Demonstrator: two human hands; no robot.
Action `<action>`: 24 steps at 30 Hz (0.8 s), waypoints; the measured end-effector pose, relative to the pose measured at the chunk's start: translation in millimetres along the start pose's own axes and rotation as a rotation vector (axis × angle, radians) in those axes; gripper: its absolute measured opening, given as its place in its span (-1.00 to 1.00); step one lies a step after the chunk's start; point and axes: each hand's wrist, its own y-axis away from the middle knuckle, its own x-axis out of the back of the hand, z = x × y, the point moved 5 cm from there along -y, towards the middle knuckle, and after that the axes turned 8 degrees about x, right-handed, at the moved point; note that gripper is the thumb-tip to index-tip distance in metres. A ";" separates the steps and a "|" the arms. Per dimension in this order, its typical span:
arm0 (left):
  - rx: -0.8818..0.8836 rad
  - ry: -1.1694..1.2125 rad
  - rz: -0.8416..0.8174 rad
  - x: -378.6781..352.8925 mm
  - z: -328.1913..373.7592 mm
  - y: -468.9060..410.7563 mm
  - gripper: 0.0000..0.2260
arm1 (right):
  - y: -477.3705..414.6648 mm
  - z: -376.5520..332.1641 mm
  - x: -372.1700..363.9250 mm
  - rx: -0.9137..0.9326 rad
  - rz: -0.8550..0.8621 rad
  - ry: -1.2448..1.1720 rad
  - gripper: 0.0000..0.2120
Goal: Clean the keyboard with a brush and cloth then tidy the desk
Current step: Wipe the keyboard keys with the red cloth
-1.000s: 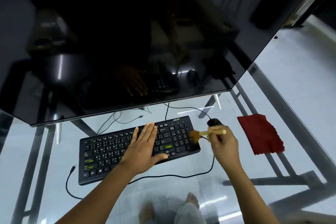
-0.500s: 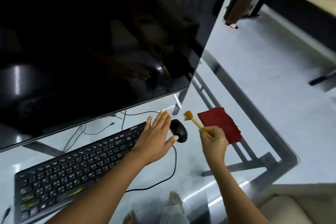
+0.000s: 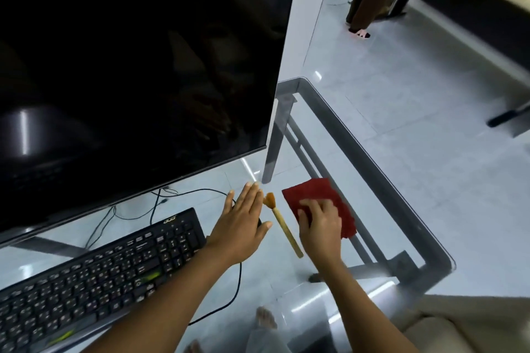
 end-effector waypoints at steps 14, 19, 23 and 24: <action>0.203 0.107 0.031 -1.4 -67.9 58.3 -0.27 | -49.0 -11.4 -2.7 -0.033 -0.215 -0.060 -0.76; 0.268 0.104 0.073 7.3 -112.8 96.4 -0.23 | -33.7 -115.2 30.3 0.174 -0.192 -0.295 -0.77; 0.298 0.159 0.077 15.1 -154.8 133.7 -0.06 | -1.0 -183.8 17.0 0.367 -0.204 -0.301 -0.83; 0.312 0.153 0.069 15.9 -166.0 142.9 -0.03 | 8.5 -196.1 7.2 0.422 -0.210 -0.287 -0.79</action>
